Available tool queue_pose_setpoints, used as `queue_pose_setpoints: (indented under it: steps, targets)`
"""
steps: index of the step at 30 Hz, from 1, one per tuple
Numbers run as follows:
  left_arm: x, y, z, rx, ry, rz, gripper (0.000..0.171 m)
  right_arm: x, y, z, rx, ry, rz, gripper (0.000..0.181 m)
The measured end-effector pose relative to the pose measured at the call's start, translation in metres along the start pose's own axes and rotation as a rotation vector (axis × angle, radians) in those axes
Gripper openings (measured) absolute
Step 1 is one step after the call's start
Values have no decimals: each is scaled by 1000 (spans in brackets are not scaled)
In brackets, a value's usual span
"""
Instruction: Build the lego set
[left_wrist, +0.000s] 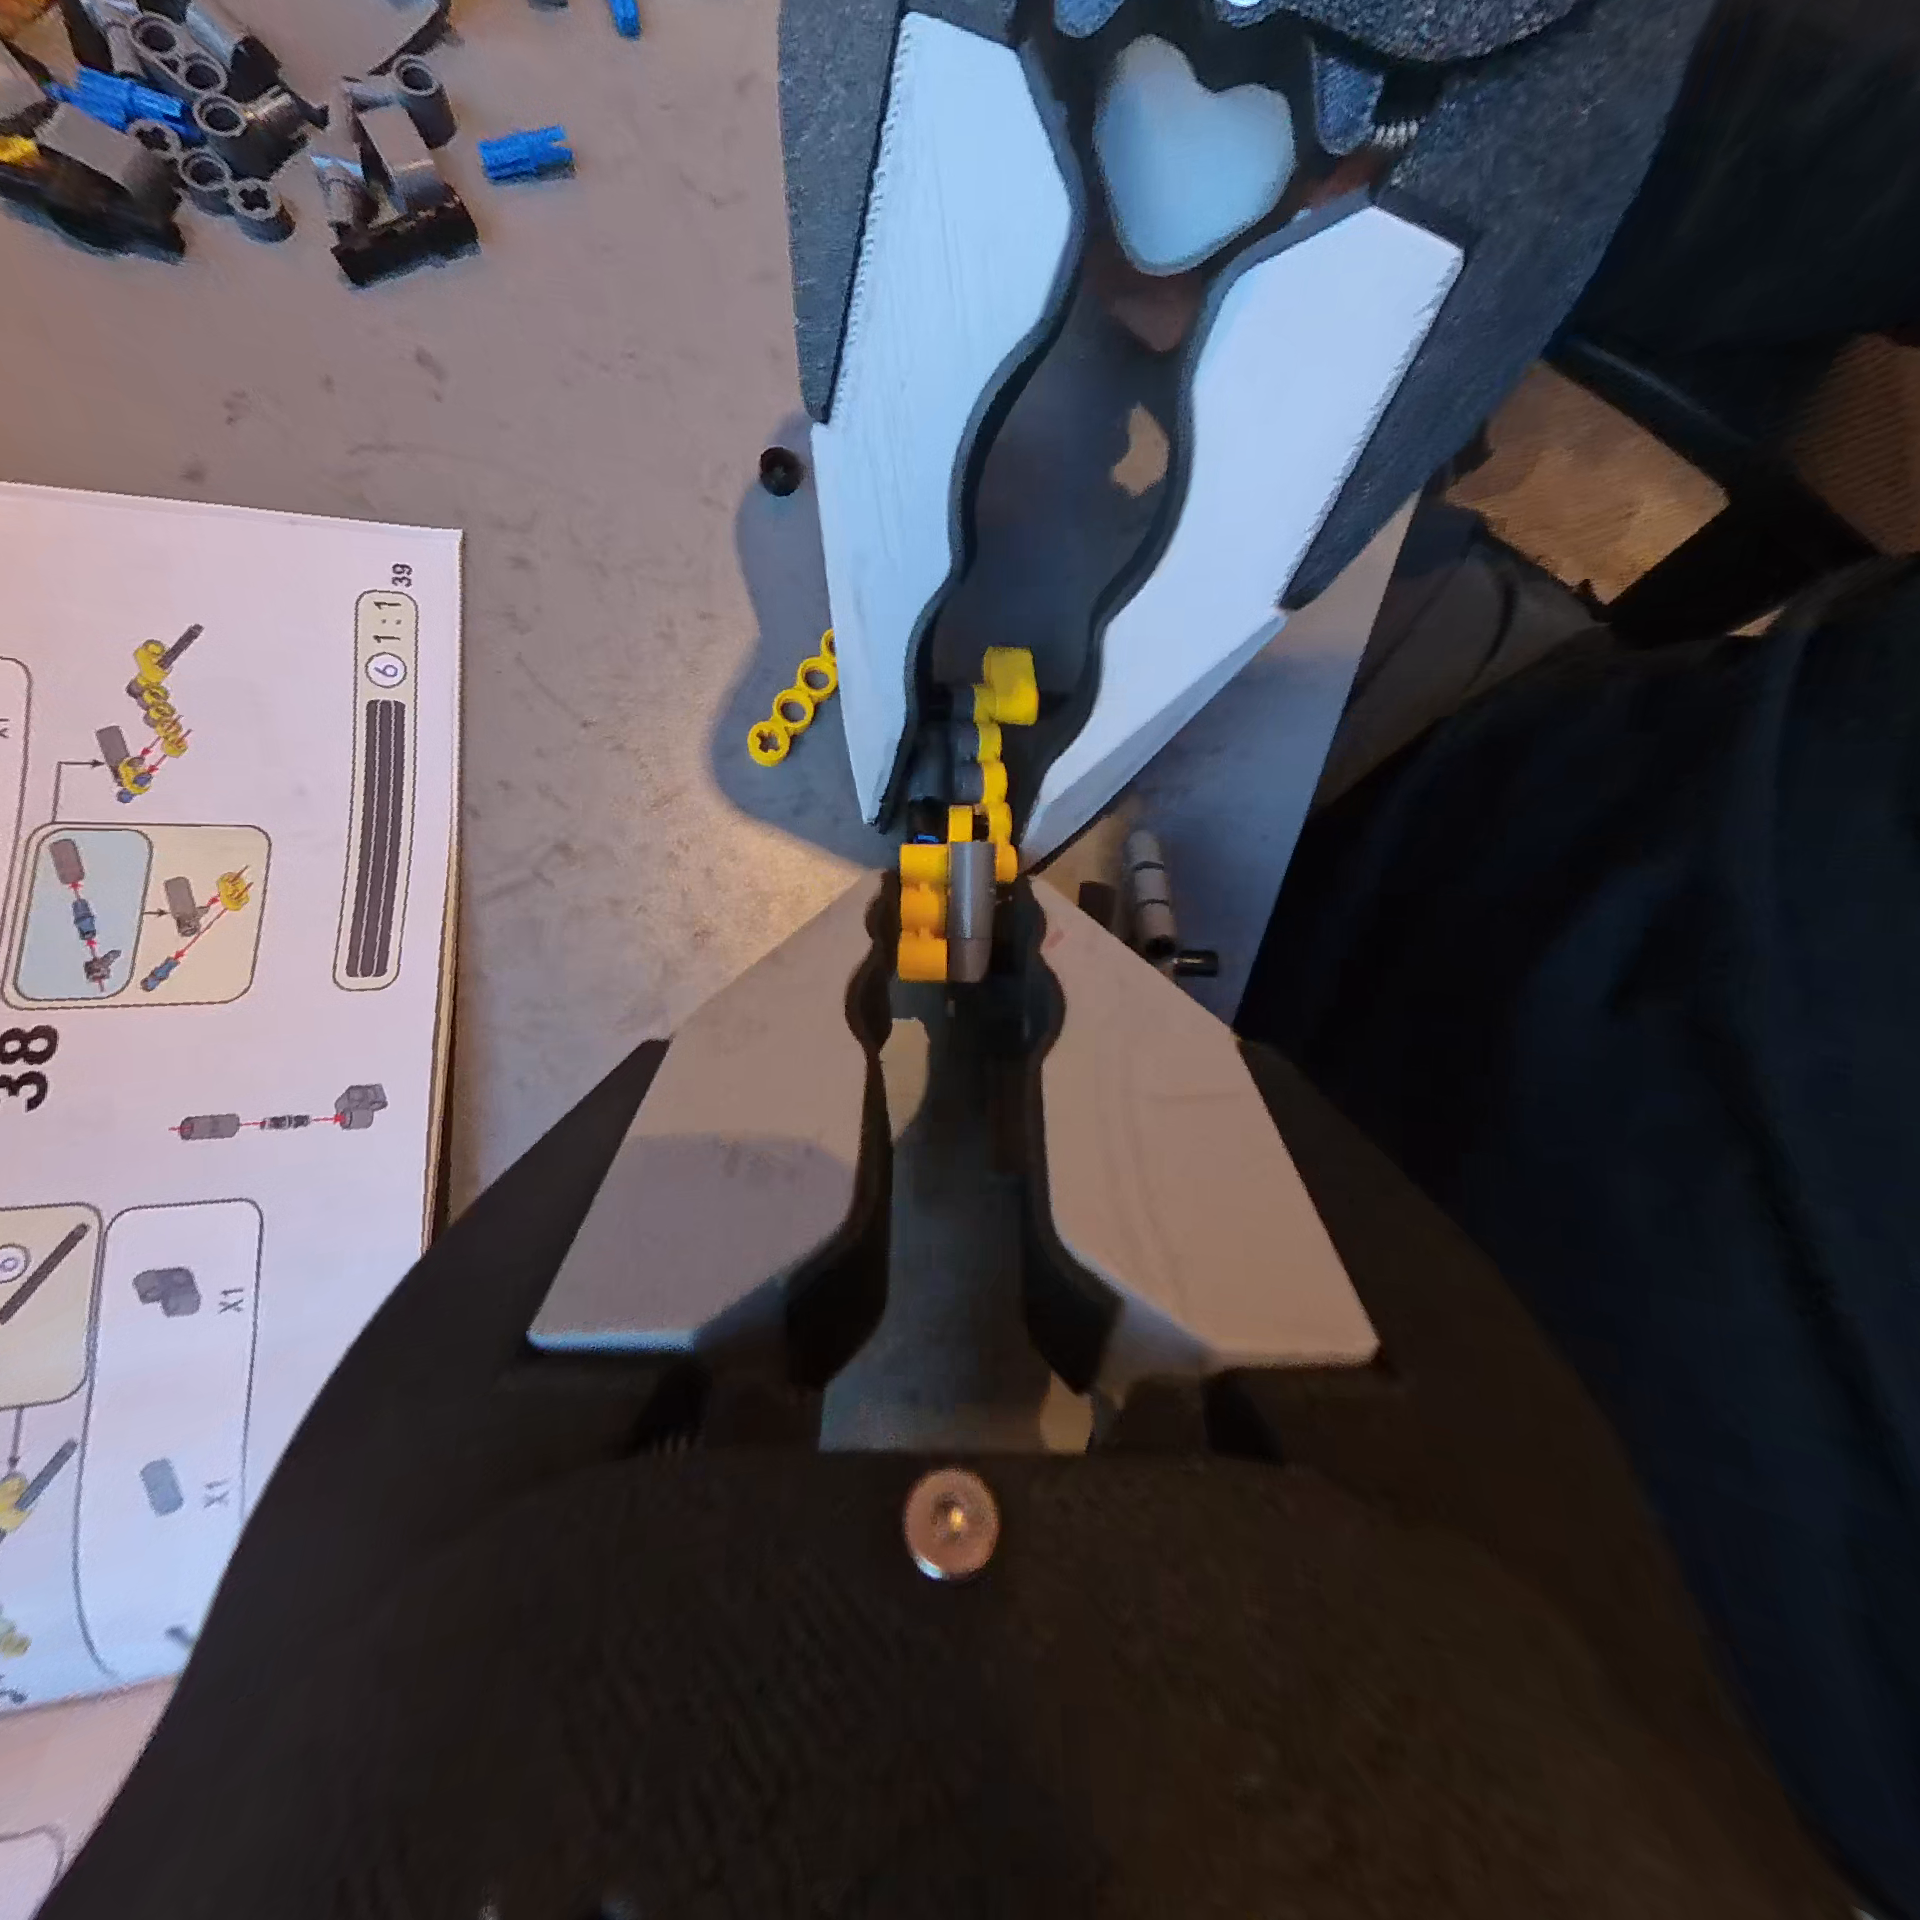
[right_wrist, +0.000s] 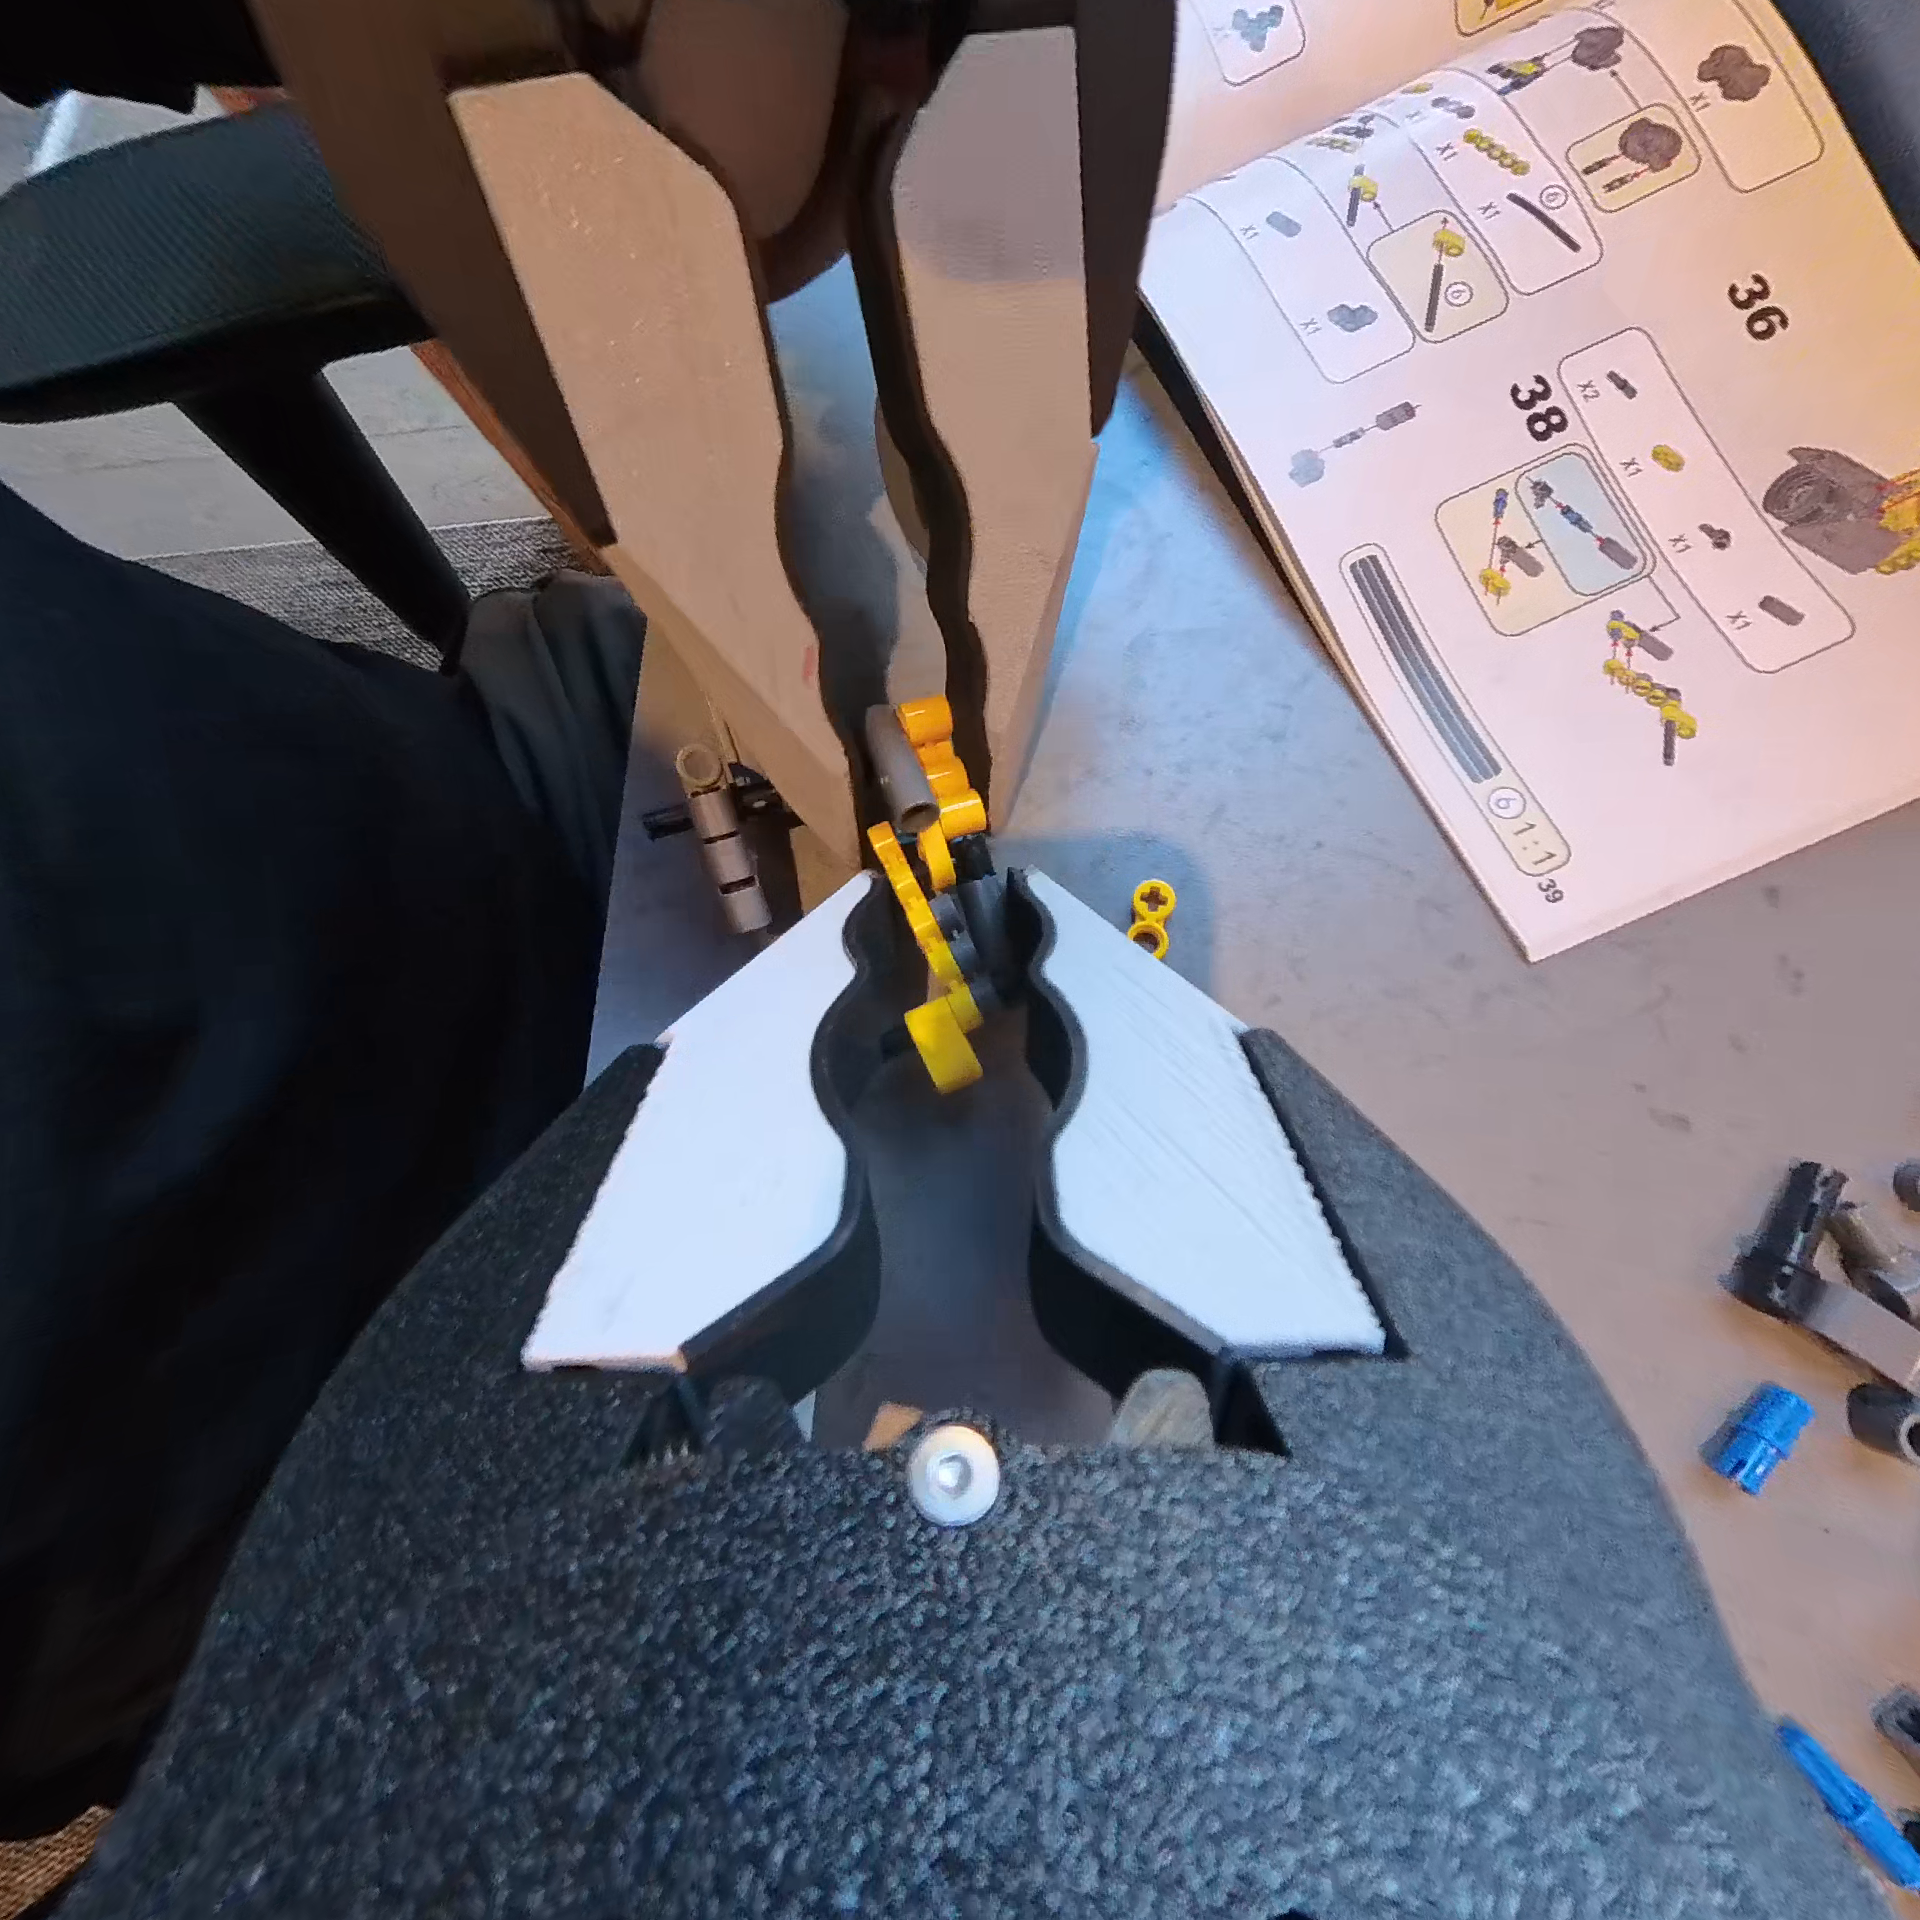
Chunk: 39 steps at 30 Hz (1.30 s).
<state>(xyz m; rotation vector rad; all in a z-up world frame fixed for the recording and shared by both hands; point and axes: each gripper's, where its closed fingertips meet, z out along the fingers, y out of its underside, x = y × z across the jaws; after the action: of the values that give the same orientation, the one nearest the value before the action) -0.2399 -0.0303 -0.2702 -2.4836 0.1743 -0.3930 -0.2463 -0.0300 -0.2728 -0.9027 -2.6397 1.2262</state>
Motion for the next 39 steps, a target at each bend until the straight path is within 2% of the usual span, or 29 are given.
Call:
queue_pose_setpoints:
  steps: [5, 11, 17, 20, 23, 26, 31, 34, 39]
  targets:
    - [-2, 0, 0, -35, -101, 89, 21, 0, 0, 0, 1, -14, 15, 22]
    - [-1, 0, 0, -21, -58, 59, 19, 0, -1, 0, 7, -3, 3, 22]
    - [-3, 0, 3, -58, -164, 158, 16, 3, 1, 0, -9, 45, -43, 19]
    - [-3, 1, 3, -78, -153, 165, 16, 3, 1, 2, -19, 70, -93, 18]
    - [0, 3, 2, -79, -136, 245, 15, -2, 2, 2, -36, 85, -182, 15]
    - [0, 2, 1, -82, -149, 275, 15, -3, 2, 2, -43, 91, -198, 15]
    - [-3, 0, -4, -69, -247, 393, 15, -1, -3, 0, 1, 142, -250, 17]
    - [-1, -2, -8, -55, -318, 528, 15, -4, -6, -5, 39, 154, -302, 16]
    - [0, -2, -8, -50, -300, 515, 15, -5, -5, -4, 36, 152, -305, 16]
